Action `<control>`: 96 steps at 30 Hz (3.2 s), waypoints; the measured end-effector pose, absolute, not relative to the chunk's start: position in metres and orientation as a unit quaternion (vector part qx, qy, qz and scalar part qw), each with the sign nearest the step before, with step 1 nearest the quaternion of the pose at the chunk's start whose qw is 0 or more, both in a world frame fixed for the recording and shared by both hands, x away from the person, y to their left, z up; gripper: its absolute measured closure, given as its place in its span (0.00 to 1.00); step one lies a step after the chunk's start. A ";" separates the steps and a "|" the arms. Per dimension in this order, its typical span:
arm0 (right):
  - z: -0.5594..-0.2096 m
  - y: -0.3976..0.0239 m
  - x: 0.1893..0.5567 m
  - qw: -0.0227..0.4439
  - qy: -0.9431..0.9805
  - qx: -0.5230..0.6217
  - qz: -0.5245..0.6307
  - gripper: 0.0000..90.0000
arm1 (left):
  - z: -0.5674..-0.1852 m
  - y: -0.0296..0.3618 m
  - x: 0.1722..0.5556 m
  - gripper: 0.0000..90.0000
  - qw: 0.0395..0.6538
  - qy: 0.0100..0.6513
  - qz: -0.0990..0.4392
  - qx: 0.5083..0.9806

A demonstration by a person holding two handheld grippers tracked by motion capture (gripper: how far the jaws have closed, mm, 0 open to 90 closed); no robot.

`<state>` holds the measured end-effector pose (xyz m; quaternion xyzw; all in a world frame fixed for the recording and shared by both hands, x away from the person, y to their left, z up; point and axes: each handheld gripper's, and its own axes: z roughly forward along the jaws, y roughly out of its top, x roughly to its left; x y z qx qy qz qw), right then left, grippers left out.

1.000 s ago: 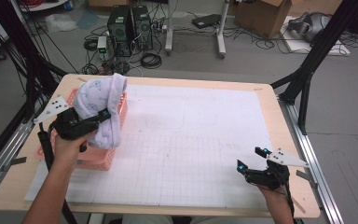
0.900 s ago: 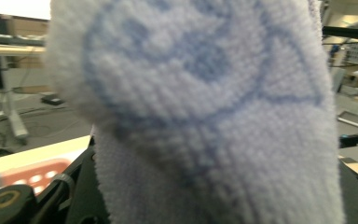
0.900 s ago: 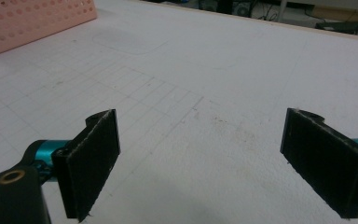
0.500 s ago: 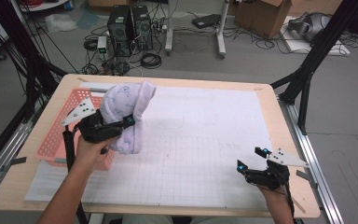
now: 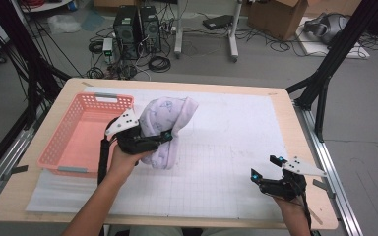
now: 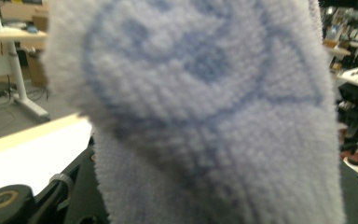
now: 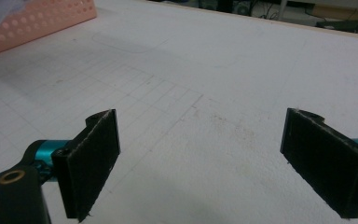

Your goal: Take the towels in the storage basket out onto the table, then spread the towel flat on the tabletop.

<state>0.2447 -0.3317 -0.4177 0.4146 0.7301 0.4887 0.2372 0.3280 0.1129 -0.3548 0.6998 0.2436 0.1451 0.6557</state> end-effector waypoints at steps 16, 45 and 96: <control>-0.420 -0.330 0.247 0.235 0.733 0.412 0.487 0.12 | -0.405 0.058 0.358 0.49 0.565 0.312 0.127 0.754; -0.420 -0.330 0.247 0.235 0.733 0.414 0.486 0.12 | -0.400 0.107 0.327 0.23 0.582 0.346 0.170 0.716; -0.439 -0.276 0.281 0.163 0.810 0.361 0.433 0.19 | -0.423 0.134 0.305 0.25 0.579 0.337 0.172 0.722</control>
